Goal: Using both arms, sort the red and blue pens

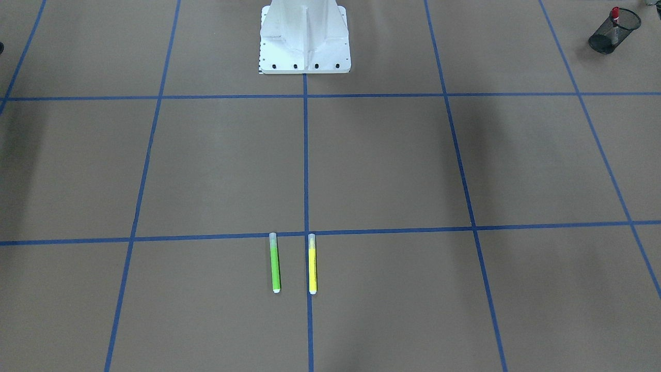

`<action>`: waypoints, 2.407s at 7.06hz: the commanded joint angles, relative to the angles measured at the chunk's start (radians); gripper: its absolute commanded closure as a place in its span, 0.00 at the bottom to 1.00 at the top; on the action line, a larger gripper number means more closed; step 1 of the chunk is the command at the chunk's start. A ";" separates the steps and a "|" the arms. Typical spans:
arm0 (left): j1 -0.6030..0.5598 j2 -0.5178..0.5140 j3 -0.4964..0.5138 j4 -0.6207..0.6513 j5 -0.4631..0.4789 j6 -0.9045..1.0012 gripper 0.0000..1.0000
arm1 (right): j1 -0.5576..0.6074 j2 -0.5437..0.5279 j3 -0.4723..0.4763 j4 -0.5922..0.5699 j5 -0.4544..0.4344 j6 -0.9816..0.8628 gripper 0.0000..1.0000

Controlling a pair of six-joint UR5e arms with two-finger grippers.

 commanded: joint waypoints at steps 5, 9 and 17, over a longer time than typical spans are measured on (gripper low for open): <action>-0.071 0.039 -0.037 0.003 -0.056 0.001 0.00 | 0.001 -0.034 0.002 -0.001 0.009 -0.012 0.00; -0.069 0.037 -0.039 0.003 -0.056 -0.003 0.00 | 0.001 -0.031 0.002 0.002 0.007 -0.006 0.00; -0.069 0.039 -0.031 0.005 -0.056 -0.005 0.00 | -0.001 -0.034 -0.006 0.002 -0.002 -0.006 0.00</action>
